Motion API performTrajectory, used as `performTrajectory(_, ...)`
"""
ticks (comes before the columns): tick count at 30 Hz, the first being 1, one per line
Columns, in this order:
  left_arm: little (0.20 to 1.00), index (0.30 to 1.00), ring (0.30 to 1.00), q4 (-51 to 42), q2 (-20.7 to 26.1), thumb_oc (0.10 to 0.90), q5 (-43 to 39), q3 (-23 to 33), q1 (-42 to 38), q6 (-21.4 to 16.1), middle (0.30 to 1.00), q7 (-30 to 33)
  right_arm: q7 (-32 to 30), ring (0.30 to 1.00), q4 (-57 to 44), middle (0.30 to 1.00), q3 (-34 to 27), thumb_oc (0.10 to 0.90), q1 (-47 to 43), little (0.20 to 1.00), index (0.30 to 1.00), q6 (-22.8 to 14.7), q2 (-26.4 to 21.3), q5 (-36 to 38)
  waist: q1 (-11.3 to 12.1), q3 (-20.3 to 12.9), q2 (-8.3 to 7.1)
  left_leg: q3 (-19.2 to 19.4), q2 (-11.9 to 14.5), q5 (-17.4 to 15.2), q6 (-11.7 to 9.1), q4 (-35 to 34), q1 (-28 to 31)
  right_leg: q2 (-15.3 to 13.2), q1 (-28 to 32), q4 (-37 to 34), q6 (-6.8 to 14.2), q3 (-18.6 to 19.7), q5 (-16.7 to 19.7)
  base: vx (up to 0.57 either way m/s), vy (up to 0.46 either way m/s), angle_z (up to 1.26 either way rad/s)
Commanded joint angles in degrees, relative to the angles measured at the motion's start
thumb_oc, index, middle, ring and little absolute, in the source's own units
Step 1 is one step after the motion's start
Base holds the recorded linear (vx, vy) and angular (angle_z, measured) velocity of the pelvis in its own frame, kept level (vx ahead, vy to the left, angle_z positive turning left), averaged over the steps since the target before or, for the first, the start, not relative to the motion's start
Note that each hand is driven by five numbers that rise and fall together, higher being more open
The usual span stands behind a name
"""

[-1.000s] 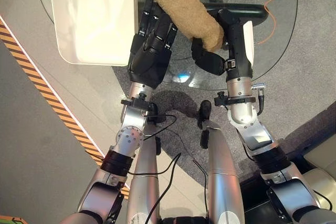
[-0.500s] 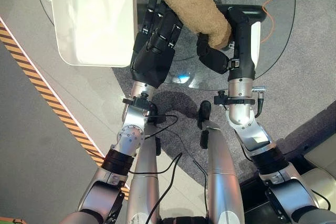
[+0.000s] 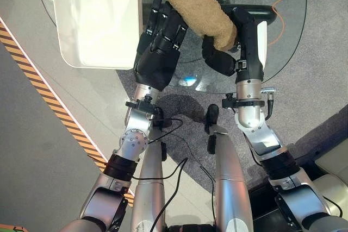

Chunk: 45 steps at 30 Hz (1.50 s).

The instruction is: Wipe the table with a cloth and put it in the basket.

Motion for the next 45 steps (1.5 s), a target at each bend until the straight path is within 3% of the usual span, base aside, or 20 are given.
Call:
performTrajectory(1, 0.900, 0.900, 0.900, -9.56, -0.15, 0.800, 1.68, -2.28, -6.11, 0.39, 0.900, -11.90, 1.95, 0.300, -8.05, 0.300, 1.34, 0.100, -5.31, 0.200, 0.300, -1.86, -0.10, -4.12, 0.77, -1.62, -0.69, 6.61, -5.15, -1.96, 7.10, -1.04, 2.24, 7.20, 3.36, -5.21, -1.80, 0.15, 1.41, 0.00, 0.000, 0.00)
performTrajectory(22, 0.900, 0.900, 0.900, -8.69, 0.37, 0.800, 1.98, -3.22, -7.36, 2.82, 0.900, -13.79, 2.73, 0.300, -5.85, 0.300, 3.41, 0.100, -7.60, 0.200, 0.300, 2.00, -2.60, -7.86, 1.00, -1.62, -0.85, 6.54, -5.27, -2.26, 7.06, -0.71, 2.21, 7.03, 3.35, -5.13, -1.71, -0.13, 1.39, 0.00, 0.000, 0.00)
performTrajectory(33, 0.900, 0.900, 0.900, -8.84, 0.51, 0.800, 2.91, -2.76, -6.87, 1.53, 0.900, -11.91, -1.40, 0.300, -6.13, 0.300, 1.24, 0.100, -7.09, 0.200, 0.300, -0.38, -2.61, -7.99, 0.97, -1.62, -0.85, 6.42, -5.43, -2.45, 7.21, -0.76, 2.15, 7.30, 3.15, -5.04, -1.62, 0.01, 1.38, 0.00, 0.000, 0.00)
performTrajectory(45, 0.900, 0.900, 0.900, -10.22, 0.68, 0.800, 4.14, -1.17, -5.68, 1.49, 0.900, -10.09, -10.08, 0.300, -9.22, 0.300, -4.86, 0.100, -6.52, 0.200, 0.300, -6.07, -2.53, -9.34, 0.78, -1.62, -0.93, 6.49, -5.37, -2.85, 7.39, -0.57, 2.22, 7.68, 3.02, -4.59, -1.46, 0.21, 1.30, 0.00, 0.000, 0.00)
